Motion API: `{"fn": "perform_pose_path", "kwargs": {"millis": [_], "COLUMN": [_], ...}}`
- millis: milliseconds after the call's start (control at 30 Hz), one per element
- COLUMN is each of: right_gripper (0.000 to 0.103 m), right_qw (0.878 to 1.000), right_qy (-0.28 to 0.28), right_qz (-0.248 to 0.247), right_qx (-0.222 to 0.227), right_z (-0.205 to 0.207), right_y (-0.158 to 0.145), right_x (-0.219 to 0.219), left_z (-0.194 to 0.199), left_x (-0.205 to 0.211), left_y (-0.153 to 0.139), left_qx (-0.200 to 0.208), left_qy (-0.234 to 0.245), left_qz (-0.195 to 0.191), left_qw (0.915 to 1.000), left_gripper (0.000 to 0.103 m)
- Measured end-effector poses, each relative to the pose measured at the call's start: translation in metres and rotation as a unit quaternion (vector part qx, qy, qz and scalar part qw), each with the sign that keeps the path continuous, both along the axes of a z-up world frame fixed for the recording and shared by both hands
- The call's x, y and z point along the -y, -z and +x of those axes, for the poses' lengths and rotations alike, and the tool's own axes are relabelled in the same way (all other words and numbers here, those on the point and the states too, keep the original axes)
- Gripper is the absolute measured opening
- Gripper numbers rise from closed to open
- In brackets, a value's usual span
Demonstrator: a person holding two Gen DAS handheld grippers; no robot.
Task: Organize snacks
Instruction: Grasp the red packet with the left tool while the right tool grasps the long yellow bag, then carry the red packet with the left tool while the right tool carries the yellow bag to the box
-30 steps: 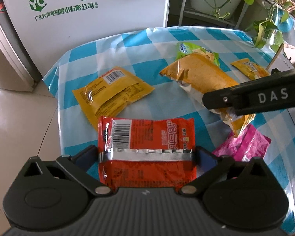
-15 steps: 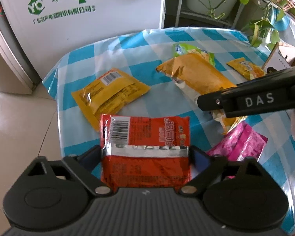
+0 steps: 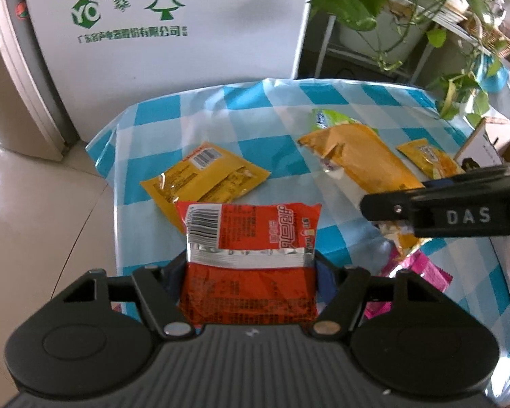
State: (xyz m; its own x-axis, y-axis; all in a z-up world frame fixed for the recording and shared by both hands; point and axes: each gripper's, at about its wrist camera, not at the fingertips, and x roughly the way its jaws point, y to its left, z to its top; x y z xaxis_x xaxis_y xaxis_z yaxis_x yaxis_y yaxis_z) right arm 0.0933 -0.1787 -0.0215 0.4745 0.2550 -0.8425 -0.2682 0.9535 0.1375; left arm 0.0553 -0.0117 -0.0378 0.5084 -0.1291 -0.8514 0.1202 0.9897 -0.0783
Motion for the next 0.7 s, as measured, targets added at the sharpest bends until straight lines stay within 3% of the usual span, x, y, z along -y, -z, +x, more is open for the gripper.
{"fn": "perform_pose_path", "kwargs": {"millis": [300,700], "right_gripper": [0.057,0.057], "right_qw": [1.0,1.0], "right_qy": [0.0,0.015], "right_qz": [0.001,0.009], "right_qx": [0.003,0.025], "right_z": [-0.004,-0.022], "right_y": [-0.004,-0.028], "right_x": [0.001,0.006], "left_z": [0.001,0.002], "left_x": [-0.004,0.002], "left_y": [-0.003,-0.019], "left_qx": [0.001,0.034], "left_qy": [-0.021,-0.043], "left_qz": [-0.011,-0.011], "left_qw": [0.9997,0.9984], "left_gripper": [0.071,0.071]}}
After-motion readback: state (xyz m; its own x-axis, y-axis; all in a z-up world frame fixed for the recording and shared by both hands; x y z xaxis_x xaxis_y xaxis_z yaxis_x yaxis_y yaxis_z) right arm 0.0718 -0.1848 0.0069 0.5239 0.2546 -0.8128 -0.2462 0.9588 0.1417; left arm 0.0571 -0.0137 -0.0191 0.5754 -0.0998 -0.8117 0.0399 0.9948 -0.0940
